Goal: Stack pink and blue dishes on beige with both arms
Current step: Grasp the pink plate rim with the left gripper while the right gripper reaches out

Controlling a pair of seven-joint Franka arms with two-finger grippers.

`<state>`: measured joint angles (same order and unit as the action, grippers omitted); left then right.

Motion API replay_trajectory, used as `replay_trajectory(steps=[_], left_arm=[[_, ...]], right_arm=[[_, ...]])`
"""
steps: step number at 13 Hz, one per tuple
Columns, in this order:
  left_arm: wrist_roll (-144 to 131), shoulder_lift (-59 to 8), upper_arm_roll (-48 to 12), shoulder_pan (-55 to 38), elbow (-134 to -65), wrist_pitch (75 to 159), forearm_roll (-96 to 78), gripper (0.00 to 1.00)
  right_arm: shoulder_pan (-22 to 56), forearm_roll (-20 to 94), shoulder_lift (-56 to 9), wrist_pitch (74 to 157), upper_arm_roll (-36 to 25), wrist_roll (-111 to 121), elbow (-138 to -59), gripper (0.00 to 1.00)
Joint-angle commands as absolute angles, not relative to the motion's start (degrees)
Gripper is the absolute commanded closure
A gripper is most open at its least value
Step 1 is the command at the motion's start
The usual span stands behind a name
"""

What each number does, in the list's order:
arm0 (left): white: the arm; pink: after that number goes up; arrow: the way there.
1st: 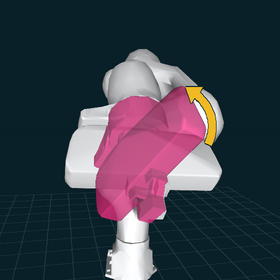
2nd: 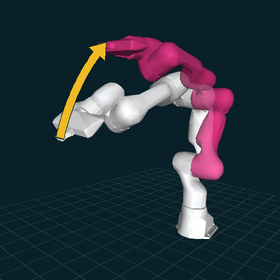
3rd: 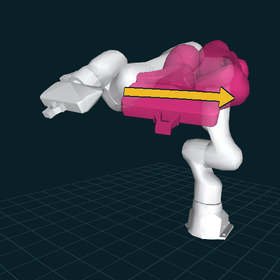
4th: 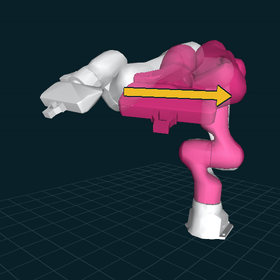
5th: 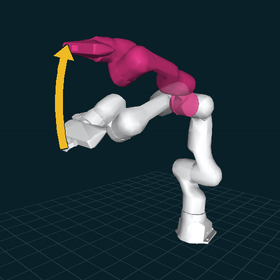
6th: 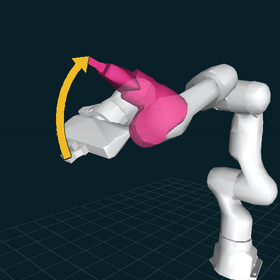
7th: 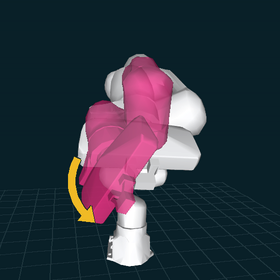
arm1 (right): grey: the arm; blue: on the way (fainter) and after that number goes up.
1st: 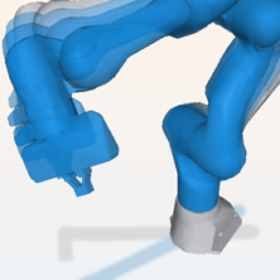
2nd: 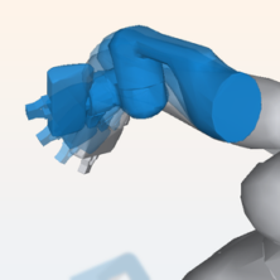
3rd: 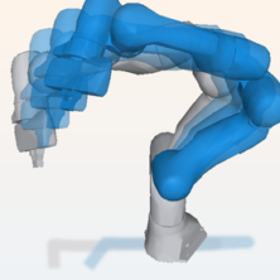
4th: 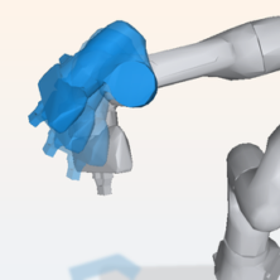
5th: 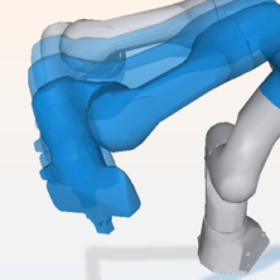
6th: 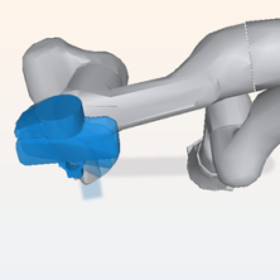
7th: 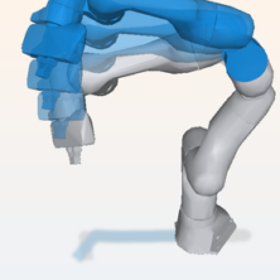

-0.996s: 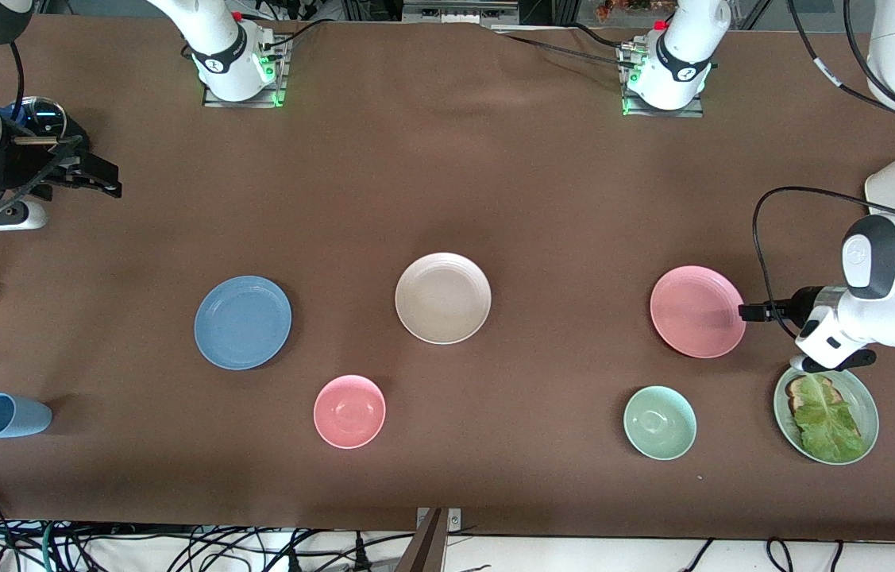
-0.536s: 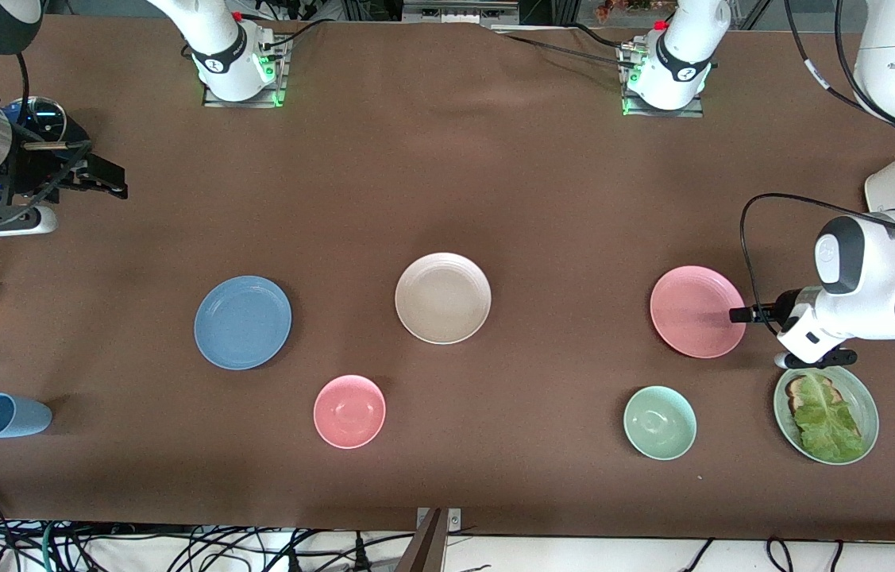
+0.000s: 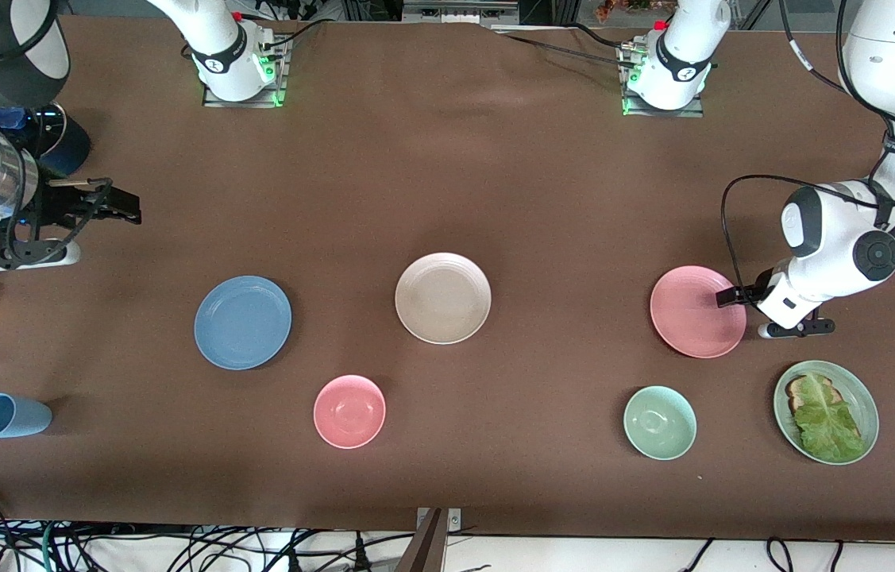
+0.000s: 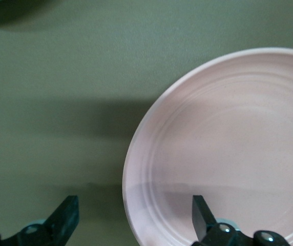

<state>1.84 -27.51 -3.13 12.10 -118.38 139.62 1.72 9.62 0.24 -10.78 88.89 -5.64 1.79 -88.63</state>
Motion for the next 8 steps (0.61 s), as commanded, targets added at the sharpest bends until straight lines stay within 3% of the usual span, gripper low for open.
replay_trajectory(steps=[1,2,3,4,8], left_arm=[[3.1,-25.4,-3.3,12.6,-120.4,140.3,3.3,0.47],[3.0,-25.5,-3.3,12.6,-120.4,140.3,3.3,0.75],[3.0,-25.7,-3.3,12.6,-120.3,140.3,3.3,0.91],[3.0,-25.8,-3.4,12.7,-120.3,140.3,3.3,1.0],[2.5,-25.8,-3.4,12.6,-119.8,139.7,3.2,1.0]], right_arm=[[9.0,1.2,-9.1,93.0,-6.0,2.9,-93.5,0.0],[9.0,1.1,-9.1,92.9,-6.0,2.9,-93.5,0.0],[9.0,1.1,-9.1,93.0,-6.0,2.9,-93.5,0.0],[9.0,1.1,-9.6,93.4,-6.1,2.9,-93.5,0.0],[8.9,1.1,-10.5,102.6,-6.1,2.9,-99.4,0.0]])
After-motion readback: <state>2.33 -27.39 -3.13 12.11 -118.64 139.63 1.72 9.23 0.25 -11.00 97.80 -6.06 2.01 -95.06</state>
